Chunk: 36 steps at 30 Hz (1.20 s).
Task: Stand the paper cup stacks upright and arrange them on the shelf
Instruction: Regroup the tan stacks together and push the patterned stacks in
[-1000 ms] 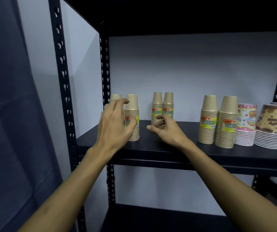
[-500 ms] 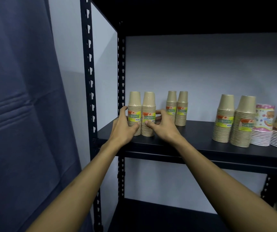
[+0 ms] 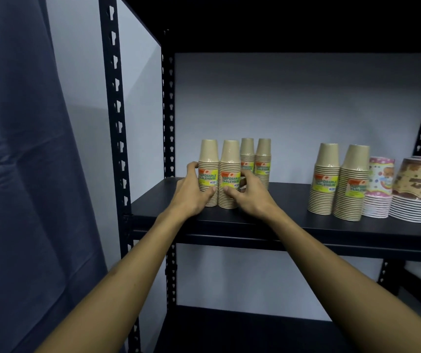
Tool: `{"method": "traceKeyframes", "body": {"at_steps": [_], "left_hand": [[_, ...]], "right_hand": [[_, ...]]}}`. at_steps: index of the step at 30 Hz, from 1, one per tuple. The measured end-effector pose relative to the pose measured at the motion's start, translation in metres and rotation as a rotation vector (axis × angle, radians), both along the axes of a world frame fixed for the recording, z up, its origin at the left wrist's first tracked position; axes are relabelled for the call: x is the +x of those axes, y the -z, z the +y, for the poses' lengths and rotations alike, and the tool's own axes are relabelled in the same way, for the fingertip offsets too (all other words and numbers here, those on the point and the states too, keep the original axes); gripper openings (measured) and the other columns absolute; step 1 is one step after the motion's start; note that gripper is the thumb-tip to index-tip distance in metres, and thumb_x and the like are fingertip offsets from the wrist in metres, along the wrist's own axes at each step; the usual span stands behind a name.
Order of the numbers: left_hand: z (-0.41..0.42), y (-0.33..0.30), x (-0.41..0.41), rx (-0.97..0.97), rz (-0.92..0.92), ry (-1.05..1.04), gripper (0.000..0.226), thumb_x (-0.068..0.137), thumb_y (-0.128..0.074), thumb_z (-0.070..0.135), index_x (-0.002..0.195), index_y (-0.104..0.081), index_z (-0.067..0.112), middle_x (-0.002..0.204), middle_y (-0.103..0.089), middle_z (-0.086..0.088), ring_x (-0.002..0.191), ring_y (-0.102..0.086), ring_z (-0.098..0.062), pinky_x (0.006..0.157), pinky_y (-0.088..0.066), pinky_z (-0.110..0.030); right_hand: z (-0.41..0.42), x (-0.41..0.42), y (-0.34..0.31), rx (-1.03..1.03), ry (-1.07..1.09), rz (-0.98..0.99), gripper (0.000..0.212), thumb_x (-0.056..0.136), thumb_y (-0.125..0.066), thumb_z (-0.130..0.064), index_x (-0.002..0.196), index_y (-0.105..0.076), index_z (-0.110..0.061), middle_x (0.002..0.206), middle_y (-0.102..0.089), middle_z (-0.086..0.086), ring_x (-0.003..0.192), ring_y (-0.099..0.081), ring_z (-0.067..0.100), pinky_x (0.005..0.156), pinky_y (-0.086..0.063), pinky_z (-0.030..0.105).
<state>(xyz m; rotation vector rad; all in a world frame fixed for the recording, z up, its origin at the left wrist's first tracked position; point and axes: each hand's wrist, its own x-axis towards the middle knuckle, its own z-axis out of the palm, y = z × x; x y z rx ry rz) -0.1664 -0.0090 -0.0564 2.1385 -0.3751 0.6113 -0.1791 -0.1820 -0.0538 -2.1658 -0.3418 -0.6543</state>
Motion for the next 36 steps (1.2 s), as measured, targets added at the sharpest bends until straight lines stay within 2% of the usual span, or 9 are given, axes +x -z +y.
{"method": "traceKeyframes", "body": {"at_steps": [4, 9, 14, 17, 20, 24, 27, 36], "left_hand": [[-0.021, -0.002, 0.005, 0.002, 0.008, 0.034, 0.073, 0.087, -0.074, 0.028, 0.145, -0.030, 0.022, 0.123, -0.066, -0.006, 0.110, -0.064, -0.021, 0.092, -0.048, -0.033], [-0.047, -0.007, 0.014, 0.016, 0.027, 0.074, 0.066, 0.086, -0.075, 0.026, 0.138, -0.035, 0.016, 0.122, -0.066, -0.007, 0.110, -0.064, -0.023, 0.085, -0.046, -0.028], [-0.064, -0.012, 0.024, 0.042, 0.065, 0.060, 0.064, 0.084, -0.078, 0.025, 0.134, -0.039, 0.013, 0.126, -0.064, -0.009, 0.115, -0.062, -0.025, 0.089, -0.048, -0.032], [-0.071, -0.011, 0.033, 0.047, 0.080, 0.048, 0.063, 0.081, -0.080, 0.028, 0.130, -0.042, 0.015, 0.124, -0.065, -0.009, 0.115, -0.061, -0.026, 0.093, -0.050, -0.037], [-0.076, -0.010, 0.041, 0.052, 0.088, 0.034, 0.063, 0.080, -0.081, 0.031, 0.128, -0.043, 0.016, 0.122, -0.065, -0.009, 0.116, -0.060, -0.026, 0.096, -0.051, -0.041], [-0.082, -0.009, 0.050, 0.049, 0.110, 0.029, 0.061, 0.081, -0.080, 0.032, 0.128, -0.045, 0.014, 0.125, -0.063, -0.010, 0.115, -0.060, -0.025, 0.094, -0.051, -0.038], [-0.084, -0.008, 0.056, 0.075, 0.125, 0.011, 0.056, 0.083, -0.078, 0.033, 0.124, -0.046, 0.012, 0.124, -0.062, -0.010, 0.116, -0.057, -0.026, 0.092, -0.050, -0.037], [-0.097, -0.014, 0.063, 0.067, 0.146, 0.004, 0.057, 0.079, -0.082, 0.033, 0.119, -0.047, 0.012, 0.121, -0.062, -0.010, 0.112, -0.059, -0.026, 0.092, -0.053, -0.039]], "right_hand": [[-0.020, 0.000, -0.001, -0.014, 0.053, 0.003, 0.052, 0.089, -0.071, -0.028, 0.134, -0.050, -0.012, 0.124, -0.064, 0.003, 0.101, -0.057, 0.010, 0.084, -0.044, 0.024], [-0.041, 0.001, -0.001, -0.042, 0.104, -0.006, 0.049, 0.091, -0.069, -0.027, 0.133, -0.049, -0.011, 0.123, -0.065, 0.004, 0.105, -0.060, 0.015, 0.085, -0.044, 0.025], [-0.055, 0.006, -0.005, -0.048, 0.130, 0.047, 0.051, 0.091, -0.068, -0.028, 0.134, -0.045, -0.011, 0.126, -0.064, 0.007, 0.113, -0.061, 0.022, 0.092, -0.048, 0.032], [-0.062, 0.009, -0.006, -0.024, 0.133, 0.063, 0.051, 0.091, -0.069, -0.027, 0.133, -0.045, -0.009, 0.125, -0.064, 0.007, 0.113, -0.061, 0.022, 0.090, -0.047, 0.028], [-0.068, 0.014, -0.008, -0.005, 0.139, 0.088, 0.052, 0.089, -0.071, -0.028, 0.130, -0.045, -0.009, 0.122, -0.064, 0.007, 0.111, -0.062, 0.023, 0.089, -0.048, 0.030], [-0.074, 0.020, -0.010, 0.002, 0.152, 0.112, 0.051, 0.088, -0.073, -0.027, 0.126, -0.045, -0.008, 0.120, -0.064, 0.008, 0.109, -0.063, 0.024, 0.087, -0.049, 0.031], [-0.076, 0.024, -0.011, -0.015, 0.157, 0.121, 0.050, 0.089, -0.071, -0.026, 0.127, -0.045, -0.007, 0.121, -0.063, 0.009, 0.111, -0.061, 0.025, 0.084, -0.045, 0.028], [-0.086, 0.035, -0.011, -0.038, 0.188, 0.121, 0.047, 0.091, -0.069, -0.026, 0.128, -0.045, -0.007, 0.124, -0.064, 0.012, 0.115, -0.060, 0.028, 0.086, -0.043, 0.028]]}}
